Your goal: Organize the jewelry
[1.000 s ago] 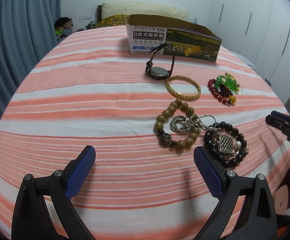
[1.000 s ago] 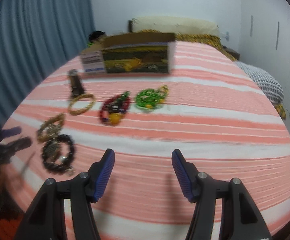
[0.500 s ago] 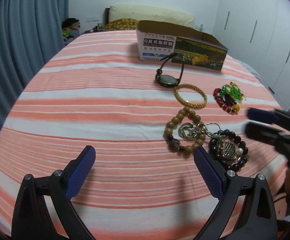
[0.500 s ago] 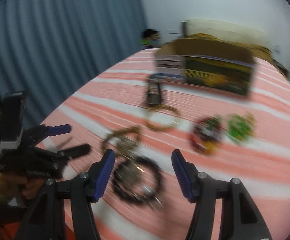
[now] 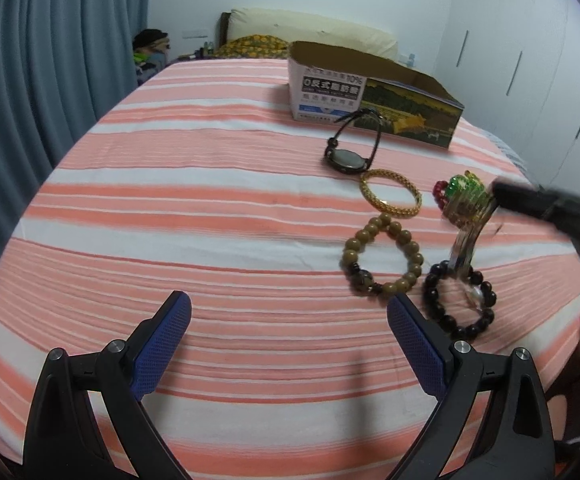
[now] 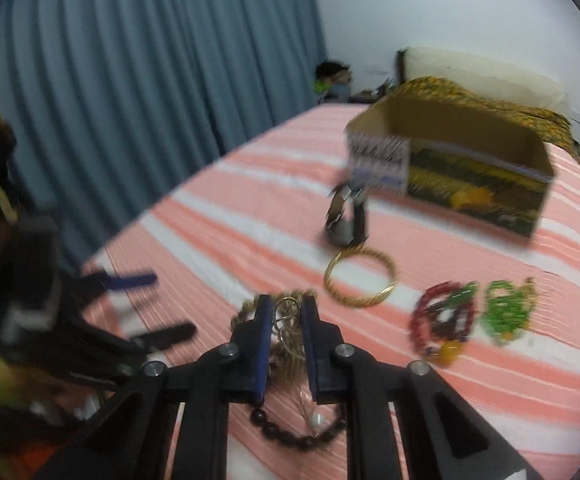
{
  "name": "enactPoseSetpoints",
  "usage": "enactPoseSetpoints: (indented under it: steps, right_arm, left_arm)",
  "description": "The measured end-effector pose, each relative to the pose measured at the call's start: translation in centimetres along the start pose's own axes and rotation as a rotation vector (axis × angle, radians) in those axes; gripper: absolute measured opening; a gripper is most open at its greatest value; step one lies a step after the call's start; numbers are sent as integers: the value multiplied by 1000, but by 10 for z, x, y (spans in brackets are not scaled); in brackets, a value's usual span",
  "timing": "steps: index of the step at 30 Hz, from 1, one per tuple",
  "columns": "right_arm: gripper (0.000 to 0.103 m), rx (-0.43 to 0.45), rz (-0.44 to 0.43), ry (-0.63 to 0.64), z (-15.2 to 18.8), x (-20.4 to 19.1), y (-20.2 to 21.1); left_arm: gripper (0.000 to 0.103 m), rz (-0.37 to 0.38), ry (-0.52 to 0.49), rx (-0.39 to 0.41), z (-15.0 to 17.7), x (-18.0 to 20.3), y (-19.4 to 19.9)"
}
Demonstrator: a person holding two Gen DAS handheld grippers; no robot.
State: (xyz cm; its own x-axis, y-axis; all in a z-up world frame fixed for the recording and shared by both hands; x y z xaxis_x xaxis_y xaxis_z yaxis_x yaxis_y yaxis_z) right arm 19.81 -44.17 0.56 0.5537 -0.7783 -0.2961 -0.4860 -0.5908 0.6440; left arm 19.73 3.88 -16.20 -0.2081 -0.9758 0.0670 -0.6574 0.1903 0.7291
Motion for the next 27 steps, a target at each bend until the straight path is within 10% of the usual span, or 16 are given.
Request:
enactPoseSetpoints:
  steps: [13, 16, 27]
  right_arm:
    - [19, 56, 287, -169, 36, 112, 78]
    - [67, -4, 370, -205, 68, 139, 73]
    - [67, -35, 451, -197, 117, 124, 74]
  left_arm:
    - [99, 19, 16, -28, -8, 6, -10]
    - [99, 12, 19, -37, -10, 6, -13]
    - [99, 21, 54, -46, -21, 3, -18]
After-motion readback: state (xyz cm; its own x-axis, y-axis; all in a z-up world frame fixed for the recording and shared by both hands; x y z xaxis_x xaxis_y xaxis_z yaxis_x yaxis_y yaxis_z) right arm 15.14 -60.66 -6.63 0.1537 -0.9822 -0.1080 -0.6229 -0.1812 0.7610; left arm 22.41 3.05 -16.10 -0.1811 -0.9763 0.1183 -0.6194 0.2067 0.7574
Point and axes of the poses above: each gripper's, at about its wrist camera, not at the fingertips, and y roughly against the way its jaws point, x to its right, z to its underside, the point moved 4 cm from there along -y, roughly the way its jaws point, and after that the axes turned 5 degrees about -y, right-handed, at the moved point
